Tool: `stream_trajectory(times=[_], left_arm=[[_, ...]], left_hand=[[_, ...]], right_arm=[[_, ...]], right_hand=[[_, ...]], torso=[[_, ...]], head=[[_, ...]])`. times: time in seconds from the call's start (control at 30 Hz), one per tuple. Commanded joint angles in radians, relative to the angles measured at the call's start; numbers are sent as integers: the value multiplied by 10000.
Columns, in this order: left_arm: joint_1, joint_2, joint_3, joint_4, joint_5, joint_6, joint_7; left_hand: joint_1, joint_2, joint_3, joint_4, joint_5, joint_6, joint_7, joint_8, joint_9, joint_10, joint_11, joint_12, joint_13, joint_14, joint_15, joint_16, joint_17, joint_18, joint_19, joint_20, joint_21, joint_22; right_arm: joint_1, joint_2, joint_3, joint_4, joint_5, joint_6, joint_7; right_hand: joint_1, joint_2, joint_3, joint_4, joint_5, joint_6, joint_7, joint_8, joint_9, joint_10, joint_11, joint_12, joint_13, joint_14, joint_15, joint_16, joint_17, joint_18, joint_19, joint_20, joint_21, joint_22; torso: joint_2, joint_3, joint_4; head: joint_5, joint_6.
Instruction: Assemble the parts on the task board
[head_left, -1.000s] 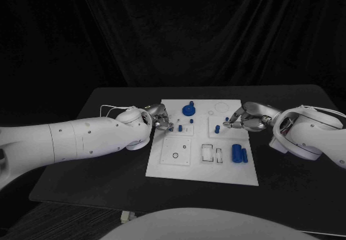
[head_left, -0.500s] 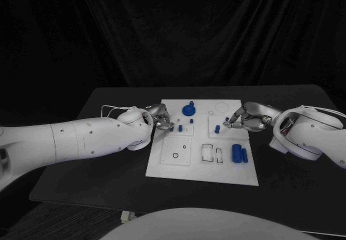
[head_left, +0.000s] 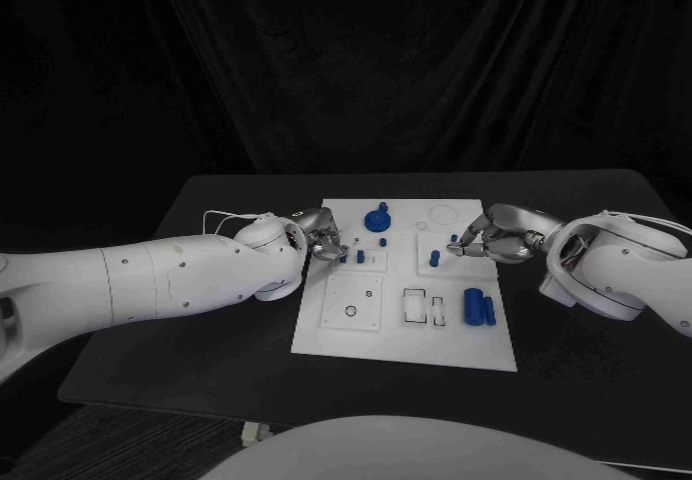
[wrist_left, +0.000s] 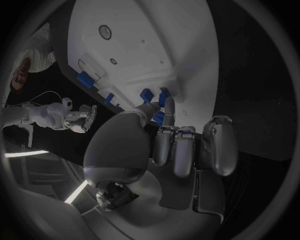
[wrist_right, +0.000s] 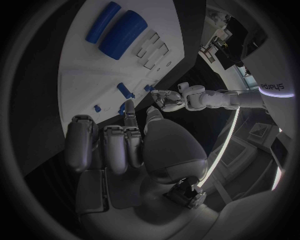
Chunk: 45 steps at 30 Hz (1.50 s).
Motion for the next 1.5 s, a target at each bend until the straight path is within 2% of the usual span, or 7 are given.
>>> stream_trajectory(times=[0.03,0.8,0.97,1.5], left_arm=[[-30,14,2,26,7,151,-9],[-83,33,0,-3,7,290,-46],[-96,59,0,-14,7,302,-30],[-120,117,0,6,-269,536,-106]], left_hand=[[37,76,181,-118,35,2,-42,-68,7,485,-95,-23,1952,1021,-69,26,2634,161,-47,4,-39,1903],[69,70,211,-141,45,-19,-40,-89,7,473,-97,-46,1935,1021,-72,26,2634,165,-53,1,-64,1897],[105,59,230,-171,52,-30,-38,-97,11,467,-97,-57,1927,1021,-73,26,2634,168,-59,0,-83,1892],[261,-87,269,-363,20,-83,-20,-128,51,457,-87,-80,1910,1021,-68,26,2634,177,-71,-1,-146,1879]], right_arm=[[-24,-7,5,12,-11,-94,-105],[-30,25,4,13,-11,-95,-99],[-32,27,4,13,-11,-95,-99],[-39,30,4,24,-11,-104,-89]], right_hand=[[43,48,-66,7,59,53,18,-8,-13,361,-84,-35,41,724,-100,-51,1379,173,-61,22,-52,1884],[56,47,-68,2,67,52,18,-10,-14,358,-84,-38,34,724,-100,-50,1381,174,-61,22,-53,1884],[56,47,-68,2,67,52,18,-10,-14,358,-84,-38,34,724,-100,-50,1381,174,-61,22,-53,1884],[73,46,-74,-1,80,52,18,-13,-16,360,-85,-36,39,725,-101,-49,1384,172,-56,21,-47,1887]], torso=[[-5,1,0],[2,1,5],[5,-2,8],[-2,0,1]], head=[[16,1],[51,1],[20,1],[57,1]])
